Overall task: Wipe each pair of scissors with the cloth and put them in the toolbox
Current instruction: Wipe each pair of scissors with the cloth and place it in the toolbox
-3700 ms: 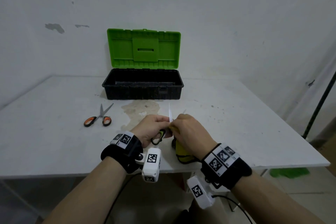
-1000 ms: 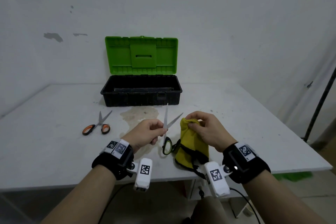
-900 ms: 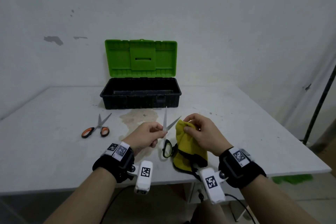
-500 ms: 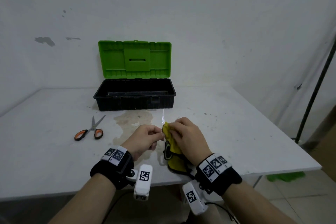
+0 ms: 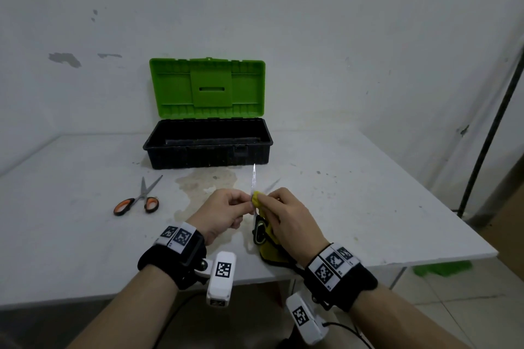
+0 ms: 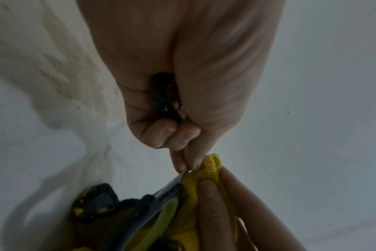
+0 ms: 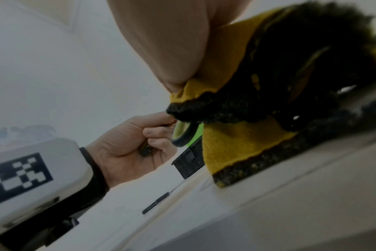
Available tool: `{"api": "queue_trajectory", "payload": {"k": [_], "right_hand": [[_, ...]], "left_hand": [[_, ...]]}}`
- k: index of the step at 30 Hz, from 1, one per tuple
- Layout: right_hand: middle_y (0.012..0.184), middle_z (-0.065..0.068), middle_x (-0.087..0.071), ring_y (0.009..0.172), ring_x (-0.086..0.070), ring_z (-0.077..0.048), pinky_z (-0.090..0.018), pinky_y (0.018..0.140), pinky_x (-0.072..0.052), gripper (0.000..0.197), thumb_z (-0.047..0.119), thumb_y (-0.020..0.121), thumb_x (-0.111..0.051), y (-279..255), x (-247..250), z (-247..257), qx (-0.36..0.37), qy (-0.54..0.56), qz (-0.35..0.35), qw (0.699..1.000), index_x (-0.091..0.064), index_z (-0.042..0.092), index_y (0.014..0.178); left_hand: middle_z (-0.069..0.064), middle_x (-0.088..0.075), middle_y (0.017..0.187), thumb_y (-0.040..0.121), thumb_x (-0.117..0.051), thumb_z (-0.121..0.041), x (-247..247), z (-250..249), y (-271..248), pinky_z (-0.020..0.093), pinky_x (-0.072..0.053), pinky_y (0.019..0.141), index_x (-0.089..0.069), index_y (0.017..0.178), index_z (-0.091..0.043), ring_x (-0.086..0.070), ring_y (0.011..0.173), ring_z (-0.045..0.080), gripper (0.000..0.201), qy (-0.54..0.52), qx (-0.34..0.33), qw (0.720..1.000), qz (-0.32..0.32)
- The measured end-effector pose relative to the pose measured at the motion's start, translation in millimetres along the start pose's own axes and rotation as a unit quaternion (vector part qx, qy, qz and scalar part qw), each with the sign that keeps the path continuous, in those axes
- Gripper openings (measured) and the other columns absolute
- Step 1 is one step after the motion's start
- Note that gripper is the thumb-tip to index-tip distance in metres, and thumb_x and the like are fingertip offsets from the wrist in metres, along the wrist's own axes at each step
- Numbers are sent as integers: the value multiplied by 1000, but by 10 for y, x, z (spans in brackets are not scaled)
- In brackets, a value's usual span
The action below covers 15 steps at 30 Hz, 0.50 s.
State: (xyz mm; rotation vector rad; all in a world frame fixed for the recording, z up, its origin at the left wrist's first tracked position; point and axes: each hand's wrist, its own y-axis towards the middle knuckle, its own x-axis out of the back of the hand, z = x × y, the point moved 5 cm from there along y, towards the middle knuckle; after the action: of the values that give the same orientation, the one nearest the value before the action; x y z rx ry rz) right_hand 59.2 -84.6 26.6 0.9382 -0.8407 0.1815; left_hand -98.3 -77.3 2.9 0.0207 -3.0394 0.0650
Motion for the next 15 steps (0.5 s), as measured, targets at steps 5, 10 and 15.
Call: {"api": "queue_trajectory", "payload": {"k": [5,10,15], "right_hand": [[93,-3,-55,68,-53,-18,-35,52,-52,19,15,92,-60,57,5,-57,-9,-28,14,999,-64,21,110],[94,-4,-56,70,-56,-21,-39,64,-54,18,18,98,-55,230,200,-397,-106,-16,-41,993,-67,16,111],[94,1,-56,70,-54,-13,-30,62,-52,18,22,98,-56,152,230,-175,-51,-8,-37,998,-68,19,111]], "left_hand": [[6,-64,69,92,-64,-1,3,-10,-20,21,-35,46,-67,94,7,-39,47,11,9,7,-6,1000,11],[7,-65,72,92,-65,-4,48,20,-26,21,-37,47,-67,97,9,-39,48,12,14,20,13,1000,5],[8,-64,75,93,-64,-6,57,31,-13,20,-35,46,-68,94,4,-40,47,9,10,-14,25,1000,-13]]}}
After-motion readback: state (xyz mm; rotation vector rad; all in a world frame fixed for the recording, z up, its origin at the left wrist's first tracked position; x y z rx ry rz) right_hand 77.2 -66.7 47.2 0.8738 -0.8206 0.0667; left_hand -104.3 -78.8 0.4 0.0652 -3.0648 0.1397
